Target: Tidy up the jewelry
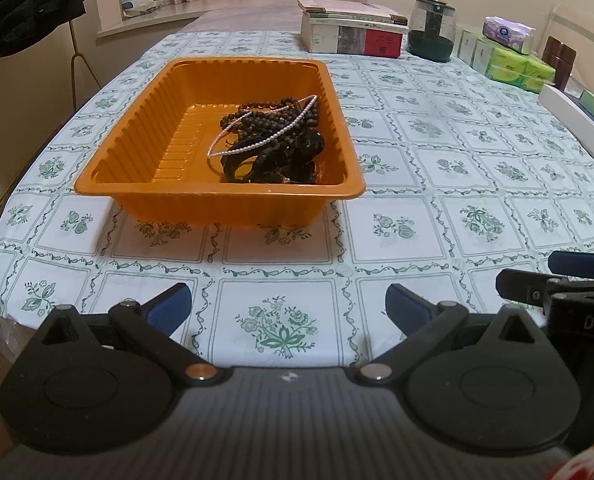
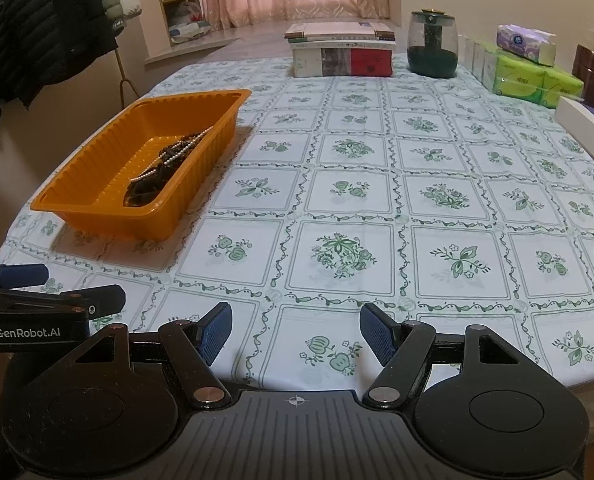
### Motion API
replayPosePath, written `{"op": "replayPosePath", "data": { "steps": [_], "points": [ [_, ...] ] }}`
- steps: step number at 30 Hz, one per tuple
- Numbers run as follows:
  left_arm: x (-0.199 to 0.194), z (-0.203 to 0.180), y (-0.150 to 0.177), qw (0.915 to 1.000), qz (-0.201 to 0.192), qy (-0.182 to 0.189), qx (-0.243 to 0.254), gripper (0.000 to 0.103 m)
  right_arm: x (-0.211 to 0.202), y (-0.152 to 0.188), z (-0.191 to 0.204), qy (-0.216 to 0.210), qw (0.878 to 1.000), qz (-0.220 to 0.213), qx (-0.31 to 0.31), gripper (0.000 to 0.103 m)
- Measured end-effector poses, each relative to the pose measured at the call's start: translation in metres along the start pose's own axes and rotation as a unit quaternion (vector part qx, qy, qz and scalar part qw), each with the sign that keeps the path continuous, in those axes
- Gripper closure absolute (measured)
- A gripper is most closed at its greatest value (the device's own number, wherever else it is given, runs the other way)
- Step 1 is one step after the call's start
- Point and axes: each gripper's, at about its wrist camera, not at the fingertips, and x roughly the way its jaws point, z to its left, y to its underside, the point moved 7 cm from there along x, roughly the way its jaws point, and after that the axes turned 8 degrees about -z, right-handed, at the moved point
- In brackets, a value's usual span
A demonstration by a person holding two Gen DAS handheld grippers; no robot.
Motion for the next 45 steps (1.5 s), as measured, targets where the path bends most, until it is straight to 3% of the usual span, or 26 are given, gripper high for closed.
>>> {"op": "replayPosePath", "data": {
  "steps": [45],
  "points": [
    [0.0036,-0.002,-0.0005,1.0,0.001,0.0,0.005,0.001,0.0033,0.0001,-0.0039,0.002,1.0,0.004,0.003,0.032]
  ]
}}
